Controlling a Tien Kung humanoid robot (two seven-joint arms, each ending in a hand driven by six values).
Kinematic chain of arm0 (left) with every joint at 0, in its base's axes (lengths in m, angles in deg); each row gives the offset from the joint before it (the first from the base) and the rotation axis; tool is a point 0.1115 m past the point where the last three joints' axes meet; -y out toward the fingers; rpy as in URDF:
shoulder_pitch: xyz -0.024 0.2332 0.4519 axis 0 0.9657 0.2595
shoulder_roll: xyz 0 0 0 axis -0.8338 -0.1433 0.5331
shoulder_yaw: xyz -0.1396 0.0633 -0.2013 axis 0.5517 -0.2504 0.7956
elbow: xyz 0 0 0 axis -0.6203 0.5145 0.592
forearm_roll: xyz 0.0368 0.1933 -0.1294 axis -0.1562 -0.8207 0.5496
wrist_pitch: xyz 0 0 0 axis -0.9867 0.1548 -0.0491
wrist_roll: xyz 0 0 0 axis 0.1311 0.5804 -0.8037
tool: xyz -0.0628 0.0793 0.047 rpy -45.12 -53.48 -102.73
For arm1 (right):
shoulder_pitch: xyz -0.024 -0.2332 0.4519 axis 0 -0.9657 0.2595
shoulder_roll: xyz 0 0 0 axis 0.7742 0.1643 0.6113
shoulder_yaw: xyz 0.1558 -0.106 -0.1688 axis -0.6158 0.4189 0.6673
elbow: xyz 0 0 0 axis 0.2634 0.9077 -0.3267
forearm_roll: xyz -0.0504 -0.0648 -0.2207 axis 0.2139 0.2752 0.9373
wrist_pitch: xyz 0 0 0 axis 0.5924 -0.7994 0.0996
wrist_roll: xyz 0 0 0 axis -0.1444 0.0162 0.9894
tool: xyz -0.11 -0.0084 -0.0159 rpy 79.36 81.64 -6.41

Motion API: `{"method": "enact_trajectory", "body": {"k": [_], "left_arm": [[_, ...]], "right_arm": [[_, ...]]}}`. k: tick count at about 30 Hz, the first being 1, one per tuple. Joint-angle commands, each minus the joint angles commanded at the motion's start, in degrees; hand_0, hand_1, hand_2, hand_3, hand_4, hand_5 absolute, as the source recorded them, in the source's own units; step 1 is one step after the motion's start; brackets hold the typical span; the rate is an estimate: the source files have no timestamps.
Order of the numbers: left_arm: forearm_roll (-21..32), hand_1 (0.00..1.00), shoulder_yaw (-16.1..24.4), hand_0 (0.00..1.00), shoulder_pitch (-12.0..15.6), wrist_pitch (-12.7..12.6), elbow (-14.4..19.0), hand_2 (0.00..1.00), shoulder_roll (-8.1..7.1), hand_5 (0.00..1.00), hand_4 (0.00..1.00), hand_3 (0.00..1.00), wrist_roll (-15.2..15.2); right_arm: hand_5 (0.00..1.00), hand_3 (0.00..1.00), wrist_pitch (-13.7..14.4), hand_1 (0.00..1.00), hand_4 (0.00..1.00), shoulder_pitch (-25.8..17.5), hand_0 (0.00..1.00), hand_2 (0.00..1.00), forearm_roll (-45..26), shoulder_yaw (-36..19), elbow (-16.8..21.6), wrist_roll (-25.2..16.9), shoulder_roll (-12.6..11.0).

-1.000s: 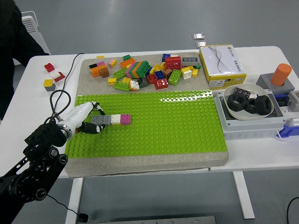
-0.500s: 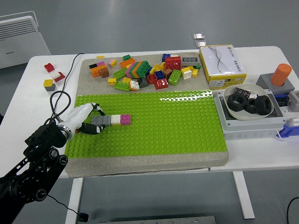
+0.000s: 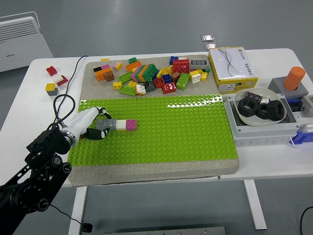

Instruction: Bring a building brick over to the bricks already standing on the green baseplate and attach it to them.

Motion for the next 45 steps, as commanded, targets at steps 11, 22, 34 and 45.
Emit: {"method": "enact_trajectory", "body": {"k": [11, 22, 34, 45], "left_arm": [[0.51, 0.957, -0.95, 0.979, 0.57, 0.87, 0.60, 0.937, -0.67, 0.045, 0.617, 0.645, -0.15], [-0.13, 0.964, -0.61, 0.979, 0.50, 0.80, 1.29, 0.954, -0.75, 0.154, 0.932, 0.806, 1.19], [-0.13, 0.964, -0.19, 0.978, 0.73, 1.52, 2.89, 0.953, -0.85, 0.180, 0.953, 0.805, 0.73], [0.27, 0.961, 3.88, 0.980, 6.94, 2.93, 14.75, 0.946, -1.72, 0.294, 0.938, 0.699, -2.49]], "right_arm": [[0.998, 0.825, -0.06, 0.669, 0.893, 0.03, 0.680, 0.767, 0.56, -0.66, 0.00, 0.05, -0.12], [0.998, 0.823, -0.05, 0.665, 0.894, 0.06, 0.678, 0.763, 0.94, -1.09, 0.00, 0.12, -0.13], [0.998, 0.823, 0.04, 0.664, 0.895, 0.05, 0.678, 0.763, 1.06, -1.10, 0.00, 0.22, -0.14], [0.998, 0.824, 0.13, 0.665, 0.894, -0.24, 0.679, 0.763, 1.66, -1.71, 0.00, 0.51, -0.16]]}}
